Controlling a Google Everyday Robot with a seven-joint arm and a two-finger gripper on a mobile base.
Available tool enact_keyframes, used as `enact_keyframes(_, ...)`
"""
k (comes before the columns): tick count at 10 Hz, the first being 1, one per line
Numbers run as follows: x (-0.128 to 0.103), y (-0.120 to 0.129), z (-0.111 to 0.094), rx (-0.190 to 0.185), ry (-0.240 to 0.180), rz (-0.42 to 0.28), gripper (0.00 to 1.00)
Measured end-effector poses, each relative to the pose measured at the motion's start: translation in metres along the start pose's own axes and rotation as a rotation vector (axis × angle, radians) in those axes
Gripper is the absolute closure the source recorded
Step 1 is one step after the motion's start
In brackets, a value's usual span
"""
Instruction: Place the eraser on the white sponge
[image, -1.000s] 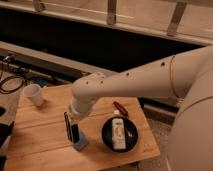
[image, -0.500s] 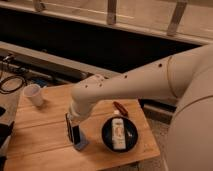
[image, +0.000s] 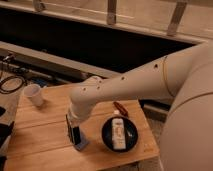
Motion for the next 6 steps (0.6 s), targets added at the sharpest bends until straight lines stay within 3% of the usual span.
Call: enact_keyframes(6,0.001,0.0004,0.0072,0.014,-0.003,0.011,1.0)
